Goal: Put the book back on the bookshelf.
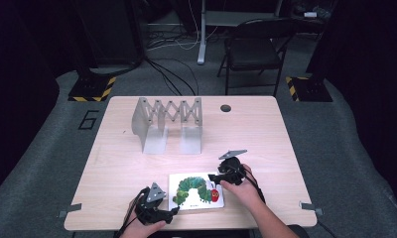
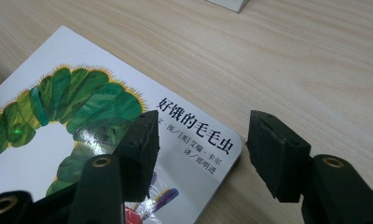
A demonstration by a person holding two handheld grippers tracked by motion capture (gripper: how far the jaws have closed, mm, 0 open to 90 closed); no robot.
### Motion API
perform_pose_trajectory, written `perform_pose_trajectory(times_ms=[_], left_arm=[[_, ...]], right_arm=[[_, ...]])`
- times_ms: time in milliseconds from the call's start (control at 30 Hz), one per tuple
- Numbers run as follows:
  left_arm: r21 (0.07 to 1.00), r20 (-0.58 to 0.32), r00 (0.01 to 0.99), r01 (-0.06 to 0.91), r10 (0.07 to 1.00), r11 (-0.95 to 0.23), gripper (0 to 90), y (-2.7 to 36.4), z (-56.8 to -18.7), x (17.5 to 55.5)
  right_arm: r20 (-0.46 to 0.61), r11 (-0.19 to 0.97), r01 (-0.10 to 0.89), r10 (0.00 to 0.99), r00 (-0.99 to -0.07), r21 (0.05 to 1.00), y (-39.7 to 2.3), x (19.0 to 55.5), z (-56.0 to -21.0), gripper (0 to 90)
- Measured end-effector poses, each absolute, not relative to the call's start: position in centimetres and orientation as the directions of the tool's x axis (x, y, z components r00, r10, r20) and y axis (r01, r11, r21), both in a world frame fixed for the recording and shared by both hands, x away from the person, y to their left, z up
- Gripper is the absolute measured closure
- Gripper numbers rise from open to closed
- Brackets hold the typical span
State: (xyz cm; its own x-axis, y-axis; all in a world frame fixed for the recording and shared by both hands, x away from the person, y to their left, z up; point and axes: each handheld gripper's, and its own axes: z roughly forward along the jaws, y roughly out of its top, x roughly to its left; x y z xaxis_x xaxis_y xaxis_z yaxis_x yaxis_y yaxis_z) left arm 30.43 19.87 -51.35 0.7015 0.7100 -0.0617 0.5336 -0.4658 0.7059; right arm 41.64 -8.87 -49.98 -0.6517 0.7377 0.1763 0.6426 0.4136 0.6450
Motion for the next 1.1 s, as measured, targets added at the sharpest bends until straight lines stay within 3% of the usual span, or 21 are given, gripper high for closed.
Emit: perform_pose_trajectory(times_ms=[667, 1100], left_arm=[[0.700, -0.075, 0.706, 0.541, 0.705, -0.466, 29.9, 19.3, -51.7, 31.2], [0.703, -0.053, 0.720, 0.519, 0.692, -0.487, 27.5, 18.9, -52.1, 31.4]], right_arm=[[0.206, 0.388, 0.677, 0.755, -0.623, 0.626, -8.9, 42.4, -50.7, 41.4], [0.225, 0.365, 0.690, 0.763, -0.607, 0.624, -9.3, 42.8, -50.9, 41.0]])
